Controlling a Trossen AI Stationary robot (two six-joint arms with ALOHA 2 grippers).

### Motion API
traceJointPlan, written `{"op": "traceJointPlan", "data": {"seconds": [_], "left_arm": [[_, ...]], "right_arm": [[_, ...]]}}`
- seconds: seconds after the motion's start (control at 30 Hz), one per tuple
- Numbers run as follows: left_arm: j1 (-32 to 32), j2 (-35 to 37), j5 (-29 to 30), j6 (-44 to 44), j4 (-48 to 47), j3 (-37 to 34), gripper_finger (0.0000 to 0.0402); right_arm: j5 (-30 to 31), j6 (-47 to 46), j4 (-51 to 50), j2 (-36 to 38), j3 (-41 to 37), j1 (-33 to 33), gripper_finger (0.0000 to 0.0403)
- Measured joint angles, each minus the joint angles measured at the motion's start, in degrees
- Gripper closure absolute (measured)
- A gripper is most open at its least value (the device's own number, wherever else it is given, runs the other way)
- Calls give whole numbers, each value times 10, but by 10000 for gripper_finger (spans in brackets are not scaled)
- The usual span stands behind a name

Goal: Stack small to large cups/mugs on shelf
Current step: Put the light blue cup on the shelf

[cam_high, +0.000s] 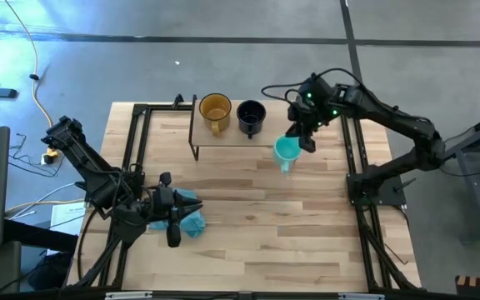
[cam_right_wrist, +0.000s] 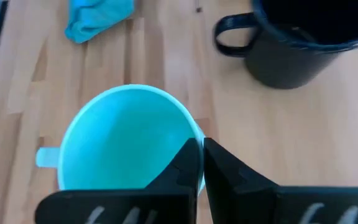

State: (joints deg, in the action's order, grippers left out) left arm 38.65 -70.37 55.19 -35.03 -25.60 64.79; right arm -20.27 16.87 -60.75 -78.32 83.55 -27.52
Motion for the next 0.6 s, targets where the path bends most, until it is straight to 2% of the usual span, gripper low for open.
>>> {"op": "traceJointPlan", "data": {"seconds": [0.33, 0.47, 0.6], "left_arm": [[0, 0, 27, -13, 1, 0, 364], [0, 0, 35, -15, 1, 0, 364], [0, 0, 44, -17, 1, 0, 364]], "right_arm": [[-36, 44, 15, -14, 10, -69, 403], [-38, 74, -19, -48, 62, -82, 403], [-38, 106, -70, -101, 149, -95, 403]]}}
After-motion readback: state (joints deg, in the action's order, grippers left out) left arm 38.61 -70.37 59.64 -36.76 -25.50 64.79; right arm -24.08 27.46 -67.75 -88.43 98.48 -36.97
